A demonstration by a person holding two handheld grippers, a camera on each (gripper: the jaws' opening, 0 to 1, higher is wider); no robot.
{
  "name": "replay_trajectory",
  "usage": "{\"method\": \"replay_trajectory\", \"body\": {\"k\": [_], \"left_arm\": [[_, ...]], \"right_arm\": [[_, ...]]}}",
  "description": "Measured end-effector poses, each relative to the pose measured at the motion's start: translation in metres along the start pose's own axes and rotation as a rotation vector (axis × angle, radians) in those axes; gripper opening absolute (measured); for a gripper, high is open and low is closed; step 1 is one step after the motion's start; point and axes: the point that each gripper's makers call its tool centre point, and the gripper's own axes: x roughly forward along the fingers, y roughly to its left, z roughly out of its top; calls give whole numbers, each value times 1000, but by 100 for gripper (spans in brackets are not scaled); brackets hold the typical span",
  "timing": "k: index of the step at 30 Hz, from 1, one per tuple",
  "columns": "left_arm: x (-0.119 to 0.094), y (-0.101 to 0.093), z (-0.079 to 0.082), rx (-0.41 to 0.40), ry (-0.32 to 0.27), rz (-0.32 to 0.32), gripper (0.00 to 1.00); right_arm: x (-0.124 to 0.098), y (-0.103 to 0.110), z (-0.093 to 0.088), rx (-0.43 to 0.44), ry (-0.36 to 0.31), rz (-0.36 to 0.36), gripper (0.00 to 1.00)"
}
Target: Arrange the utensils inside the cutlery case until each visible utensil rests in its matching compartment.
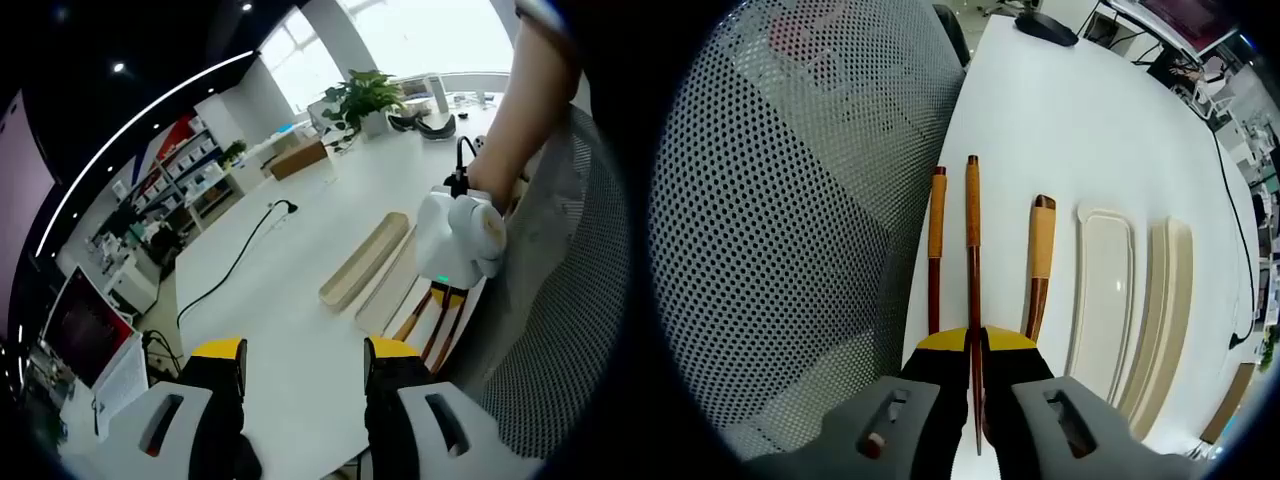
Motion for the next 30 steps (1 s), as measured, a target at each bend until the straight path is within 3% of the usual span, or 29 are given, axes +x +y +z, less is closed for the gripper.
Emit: {"method": "replay_trajectory", "body": {"k": [9, 18, 30], "left_arm": [[0, 0, -1, 7, 4, -2, 48], [1, -1, -2, 11, 10, -6, 48], [1, 0, -2, 11, 10, -2, 47]], "right_arm": [[0, 0, 0, 9, 22, -3, 1], [-1, -3, -1, 117, -83, 48, 0], [-2, -1, 1, 108, -116, 69, 0]]}}
